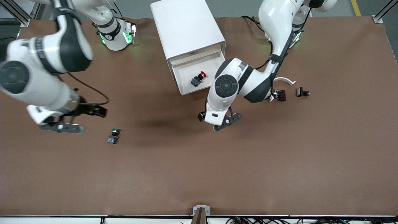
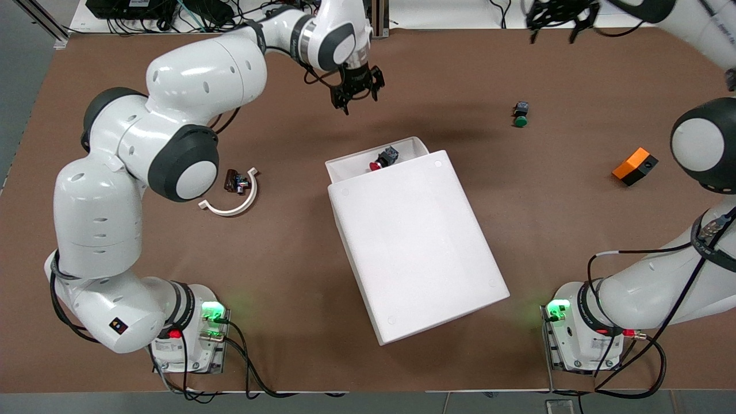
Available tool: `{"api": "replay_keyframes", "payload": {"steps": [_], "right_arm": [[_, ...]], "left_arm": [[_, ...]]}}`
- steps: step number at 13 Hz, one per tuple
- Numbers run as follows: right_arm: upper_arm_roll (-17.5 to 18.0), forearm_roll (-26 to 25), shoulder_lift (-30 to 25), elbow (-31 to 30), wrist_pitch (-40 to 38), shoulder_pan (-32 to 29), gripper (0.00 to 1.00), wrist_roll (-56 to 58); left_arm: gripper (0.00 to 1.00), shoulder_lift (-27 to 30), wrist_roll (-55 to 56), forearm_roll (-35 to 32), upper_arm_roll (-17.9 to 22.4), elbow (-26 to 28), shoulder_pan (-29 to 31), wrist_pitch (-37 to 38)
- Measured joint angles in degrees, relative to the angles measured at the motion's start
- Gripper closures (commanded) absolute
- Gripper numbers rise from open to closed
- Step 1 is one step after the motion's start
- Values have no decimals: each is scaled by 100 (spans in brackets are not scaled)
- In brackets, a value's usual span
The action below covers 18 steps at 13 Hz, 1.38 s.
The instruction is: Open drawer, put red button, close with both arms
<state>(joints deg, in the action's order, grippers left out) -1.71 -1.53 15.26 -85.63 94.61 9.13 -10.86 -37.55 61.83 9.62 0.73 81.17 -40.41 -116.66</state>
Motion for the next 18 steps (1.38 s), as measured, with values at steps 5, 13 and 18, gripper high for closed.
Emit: {"api": "replay_keyframes", "payload": {"steps": [5,13,18], "right_arm": [[5,0,-73,529,-697,-870,0,1370],[34,7,-79,1154,-1087,-1246,0,1407],[54,190,-486,1205,-1499,-1286,0,1364]], "left_arm": [[0,133,-105,8,-610,559,13,-25],[0,375,-105,279,-1207,1016,27,-25],[0,408,-105,703,-1575,1193,30,-25]]}}
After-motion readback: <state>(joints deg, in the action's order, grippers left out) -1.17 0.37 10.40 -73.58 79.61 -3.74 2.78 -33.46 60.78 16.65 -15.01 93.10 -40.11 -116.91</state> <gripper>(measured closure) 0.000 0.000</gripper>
